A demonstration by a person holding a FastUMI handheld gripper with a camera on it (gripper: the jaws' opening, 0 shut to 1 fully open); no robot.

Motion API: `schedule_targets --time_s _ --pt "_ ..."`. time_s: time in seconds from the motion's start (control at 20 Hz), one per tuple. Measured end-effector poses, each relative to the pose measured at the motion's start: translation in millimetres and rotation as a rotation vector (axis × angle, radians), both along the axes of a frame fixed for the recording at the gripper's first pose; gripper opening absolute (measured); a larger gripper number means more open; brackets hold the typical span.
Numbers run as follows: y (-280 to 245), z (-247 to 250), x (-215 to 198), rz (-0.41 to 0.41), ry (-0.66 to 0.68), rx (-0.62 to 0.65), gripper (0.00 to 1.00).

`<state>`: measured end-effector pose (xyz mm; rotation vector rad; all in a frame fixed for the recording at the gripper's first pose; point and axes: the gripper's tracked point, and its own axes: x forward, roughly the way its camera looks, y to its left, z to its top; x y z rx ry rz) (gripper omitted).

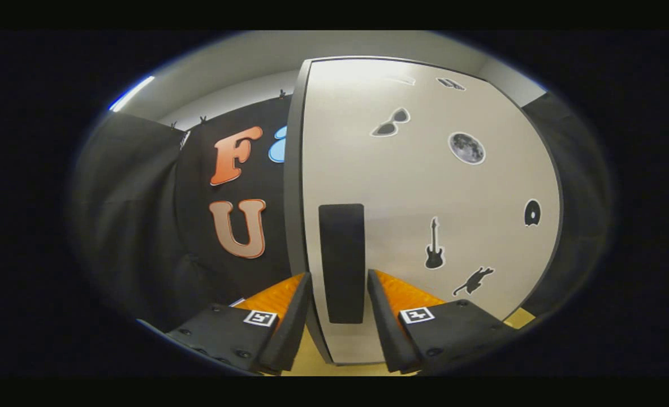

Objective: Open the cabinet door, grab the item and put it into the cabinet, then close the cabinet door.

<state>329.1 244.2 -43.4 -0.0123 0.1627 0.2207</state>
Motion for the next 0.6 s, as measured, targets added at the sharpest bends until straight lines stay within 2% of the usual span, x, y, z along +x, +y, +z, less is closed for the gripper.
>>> schedule_targets --time_s 0.05,0.25,0.45,0.6 --pt "-0.8 6.3 4.9 -0.003 -0.032 0.028 0.53" --pt "1.3 0.1 3.5 0.037 0.01 0.059 0.33" --pt "-1.0 2.1 -15.4 0.058 0.03 0.036 0.27" --pt "-14.5 8.4 -58.8 0.116 0.043 0.057 0.27"
